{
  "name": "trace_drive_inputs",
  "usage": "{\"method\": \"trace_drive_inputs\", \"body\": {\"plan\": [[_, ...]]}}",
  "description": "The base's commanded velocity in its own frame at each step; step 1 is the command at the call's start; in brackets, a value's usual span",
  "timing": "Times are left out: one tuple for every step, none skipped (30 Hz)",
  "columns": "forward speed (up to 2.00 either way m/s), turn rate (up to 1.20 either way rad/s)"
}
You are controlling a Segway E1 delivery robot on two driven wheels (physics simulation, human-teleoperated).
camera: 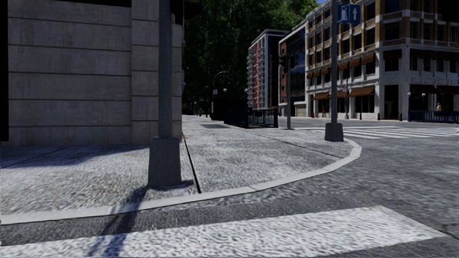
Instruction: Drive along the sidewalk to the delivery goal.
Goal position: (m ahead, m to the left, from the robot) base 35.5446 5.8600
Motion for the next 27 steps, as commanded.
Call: {"method": "trace_drive_inputs", "body": {"plan": [[1.75, -0.45], [1.75, -0.45], [1.75, -0.45], [1.75, -0.45], [1.75, -0.45], [1.75, -0.45], [1.75, -0.45], [1.75, -0.45], [1.75, -0.45], [1.75, -0.45], [1.75, -0.44], [1.75, -0.44], [1.75, -0.44], [1.75, -0.40], [1.75, 0.00], [1.75, 0.00], [1.75, 0.00], [1.75, 0.00], [1.75, 0.00], [1.76, 0.00], [1.76, 0.00], [1.76, 0.00], [1.76, 0.00], [1.76, 0.00], [1.76, 0.00], [1.76, 0.00], [1.76, 0.00]]}}
